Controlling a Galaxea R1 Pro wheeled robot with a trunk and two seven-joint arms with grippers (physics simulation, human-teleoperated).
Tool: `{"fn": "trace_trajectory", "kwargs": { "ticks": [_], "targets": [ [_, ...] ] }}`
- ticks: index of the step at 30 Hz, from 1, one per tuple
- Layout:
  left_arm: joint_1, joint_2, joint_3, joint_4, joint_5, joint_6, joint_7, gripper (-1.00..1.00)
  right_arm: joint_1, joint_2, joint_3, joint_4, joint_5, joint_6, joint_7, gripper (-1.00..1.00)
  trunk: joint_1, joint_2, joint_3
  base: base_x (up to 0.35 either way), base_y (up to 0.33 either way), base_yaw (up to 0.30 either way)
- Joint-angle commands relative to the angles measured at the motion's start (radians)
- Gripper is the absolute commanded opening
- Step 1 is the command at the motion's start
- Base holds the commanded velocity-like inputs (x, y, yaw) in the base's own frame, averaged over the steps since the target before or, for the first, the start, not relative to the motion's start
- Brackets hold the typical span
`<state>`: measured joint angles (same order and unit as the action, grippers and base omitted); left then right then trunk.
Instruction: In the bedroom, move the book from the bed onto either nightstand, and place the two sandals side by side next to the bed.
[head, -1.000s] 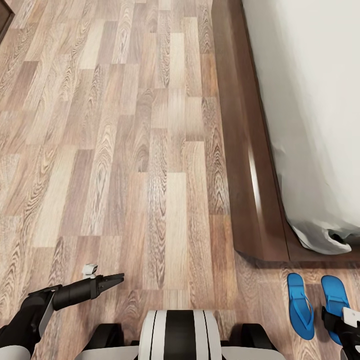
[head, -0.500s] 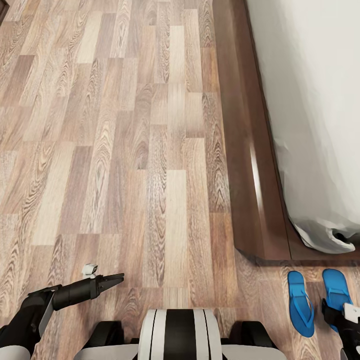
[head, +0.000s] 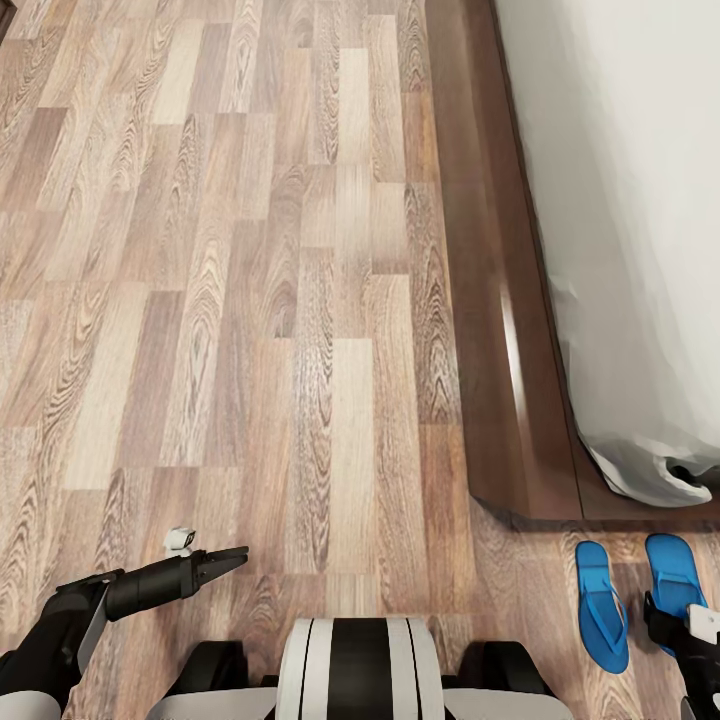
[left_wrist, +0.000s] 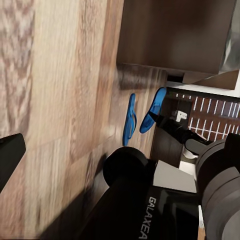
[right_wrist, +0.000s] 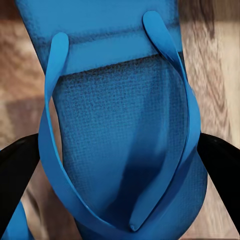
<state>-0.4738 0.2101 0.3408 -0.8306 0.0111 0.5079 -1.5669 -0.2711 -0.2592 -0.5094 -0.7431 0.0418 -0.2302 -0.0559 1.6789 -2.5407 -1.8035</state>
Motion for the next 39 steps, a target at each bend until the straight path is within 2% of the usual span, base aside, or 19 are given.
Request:
{"fn": "trace_trajectory", "kwargs": {
  "ticks": [1, 8, 39],
  "targets": [
    [0.0, 0.0, 0.0, 0.0, 0.0, 0.011, -0.004, 1.0, 0.0, 0.0, 0.0, 0.001, 0.004, -0.003, -0.002, -1.0, 0.0, 0.0, -0.004, 0.0, 0.0, 0.0],
    [0.0, 0.0, 0.0, 0.0, 0.0, 0.011, -0.004, 1.0, 0.0, 0.0, 0.0, 0.001, 0.004, -0.003, -0.002, -1.0, 0.003, -0.002, -0.029, 0.0, 0.0, 0.0],
    [0.0, 0.004, 0.0, -0.001, 0.0, 0.011, -0.004, 1.0, 0.0, 0.0, 0.0, -0.001, 0.004, -0.003, -0.002, -1.0, 0.005, -0.003, -0.029, 0.0, 0.0, 0.0]
  ]
}}
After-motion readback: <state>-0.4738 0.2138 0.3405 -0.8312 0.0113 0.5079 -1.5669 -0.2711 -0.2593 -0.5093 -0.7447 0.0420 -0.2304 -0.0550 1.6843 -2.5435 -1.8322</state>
